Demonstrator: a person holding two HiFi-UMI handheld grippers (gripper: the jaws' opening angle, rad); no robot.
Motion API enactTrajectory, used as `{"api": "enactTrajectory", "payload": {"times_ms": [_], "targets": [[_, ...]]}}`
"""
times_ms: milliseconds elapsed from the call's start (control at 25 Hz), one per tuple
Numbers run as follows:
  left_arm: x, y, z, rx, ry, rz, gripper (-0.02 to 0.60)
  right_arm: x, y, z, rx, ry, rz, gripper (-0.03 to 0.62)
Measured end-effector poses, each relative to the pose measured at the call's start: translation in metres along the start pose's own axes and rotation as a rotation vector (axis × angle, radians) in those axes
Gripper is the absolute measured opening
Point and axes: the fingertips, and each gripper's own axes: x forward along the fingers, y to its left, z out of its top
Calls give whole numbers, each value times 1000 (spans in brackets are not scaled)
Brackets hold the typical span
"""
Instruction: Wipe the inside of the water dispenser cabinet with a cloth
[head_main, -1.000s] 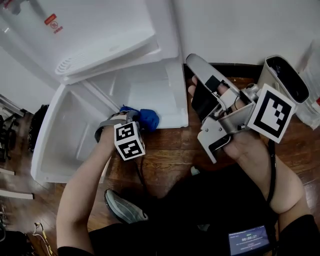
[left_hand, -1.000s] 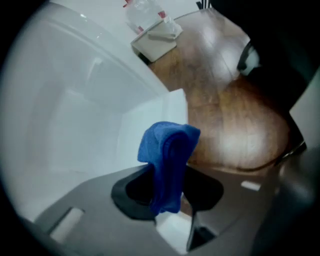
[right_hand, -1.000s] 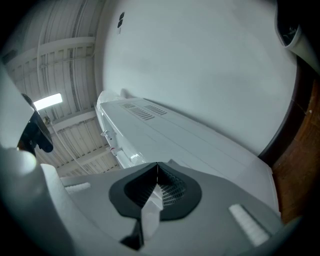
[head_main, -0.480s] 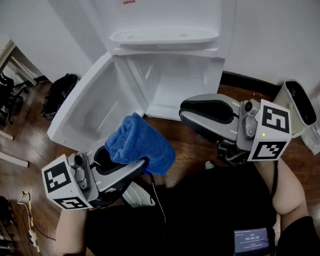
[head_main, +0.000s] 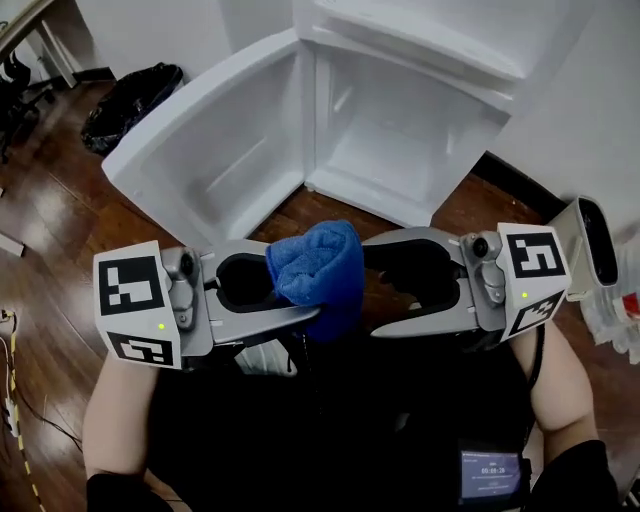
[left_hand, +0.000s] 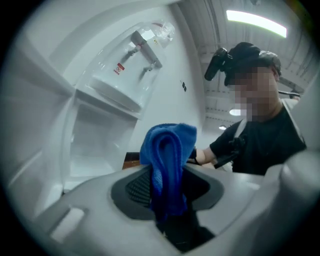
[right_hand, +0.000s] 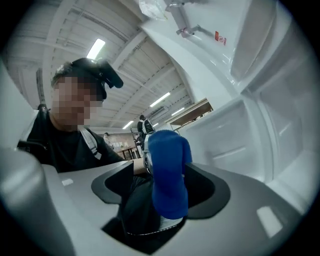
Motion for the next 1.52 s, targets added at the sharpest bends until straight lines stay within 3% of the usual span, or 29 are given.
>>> {"api": "enactTrajectory", "payload": {"times_ms": [240,280,400,560,640,720,840,920,1000,1080,1160,1280,1520], "targets": [[4,-7,2,-17,-13,-21,147,17,-7,-13,-1,37,-58,297],[5,-7,0,-21,-8,-19,146,18,-8,-13,-9,36,-68,230],[6,-1,-4,-49,-5,-9,147,16,-12,-14,-3,22,-89,147],[-2,16,1,-46,-28,96,206,7,-26,-5,43,-80,-150,132],[-20,30,18,5,-69,220,222,-10,-44,11,65,-187,-250,132],[-51,40,50,68,-158,389,222,-35,-78,22,58,-251,-453,132],[-118,33,109,80,-390,601,222,-74,-142,23,12,-225,-817,133],[-163,30,130,141,-496,759,222,-91,-186,24,5,-210,-989,133],[-200,38,126,226,-500,965,222,-102,-227,27,-37,-200,-1120,133],[-222,52,110,248,-471,1101,222,-110,-264,35,-115,-207,-1230,133],[-231,66,93,185,-487,1119,222,-117,-297,44,-161,-233,-1308,133],[-226,85,77,103,-482,1072,224,-123,-335,60,-183,-274,-1355,133],[-215,98,67,136,-388,993,251,-132,-384,89,-259,-254,-1388,134]]}}
